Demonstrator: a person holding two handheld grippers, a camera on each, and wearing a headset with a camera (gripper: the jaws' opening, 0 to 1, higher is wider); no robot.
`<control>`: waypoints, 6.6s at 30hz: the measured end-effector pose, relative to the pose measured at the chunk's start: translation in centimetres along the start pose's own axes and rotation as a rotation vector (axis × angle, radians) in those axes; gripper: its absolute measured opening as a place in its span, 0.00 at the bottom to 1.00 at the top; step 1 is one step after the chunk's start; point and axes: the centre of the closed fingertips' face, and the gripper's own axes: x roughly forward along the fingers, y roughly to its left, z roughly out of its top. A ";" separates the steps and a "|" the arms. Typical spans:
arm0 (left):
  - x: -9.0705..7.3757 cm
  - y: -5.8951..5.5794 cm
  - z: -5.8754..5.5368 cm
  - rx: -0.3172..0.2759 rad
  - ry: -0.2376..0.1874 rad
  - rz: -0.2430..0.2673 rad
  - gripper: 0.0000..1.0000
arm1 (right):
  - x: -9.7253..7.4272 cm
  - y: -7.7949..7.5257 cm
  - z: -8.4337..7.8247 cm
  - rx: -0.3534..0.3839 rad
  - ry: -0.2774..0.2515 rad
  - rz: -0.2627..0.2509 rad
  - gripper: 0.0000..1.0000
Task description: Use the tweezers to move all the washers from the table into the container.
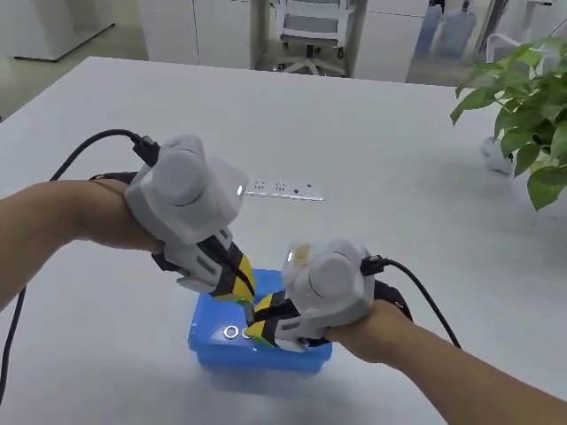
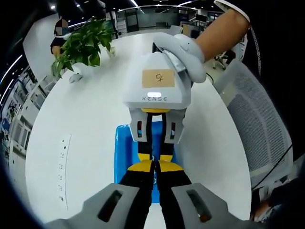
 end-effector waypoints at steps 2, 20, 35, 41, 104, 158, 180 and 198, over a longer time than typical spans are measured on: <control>-0.1 0.0 0.1 0.002 0.002 -0.001 0.05 | -0.1 0.0 0.1 -0.001 -0.002 -0.001 0.11; -2.9 -1.3 2.7 0.035 -0.008 0.003 0.05 | -2.8 1.5 2.9 0.022 -0.091 -0.031 0.08; -3.3 -4.2 4.4 0.065 -0.020 -0.006 0.05 | -4.8 4.0 3.0 -0.021 -0.094 -0.063 0.07; -3.6 -5.1 5.0 0.082 -0.024 0.001 0.05 | -5.6 4.8 3.1 -0.037 -0.090 -0.074 0.07; -1.1 -10.2 1.3 0.117 -0.008 0.070 0.06 | -5.2 10.0 -0.8 -0.103 0.083 -0.058 0.05; 6.5 -10.4 -6.7 -0.020 0.083 0.014 0.06 | -1.8 10.3 -6.1 -0.059 0.221 0.066 0.10; 7.4 -10.6 -7.5 -0.059 0.082 0.022 0.06 | -1.8 10.5 -6.0 -0.001 0.208 0.082 0.14; 5.8 -10.6 -7.2 -0.155 0.020 0.073 0.17 | -3.5 9.9 -6.0 0.045 0.193 0.003 0.29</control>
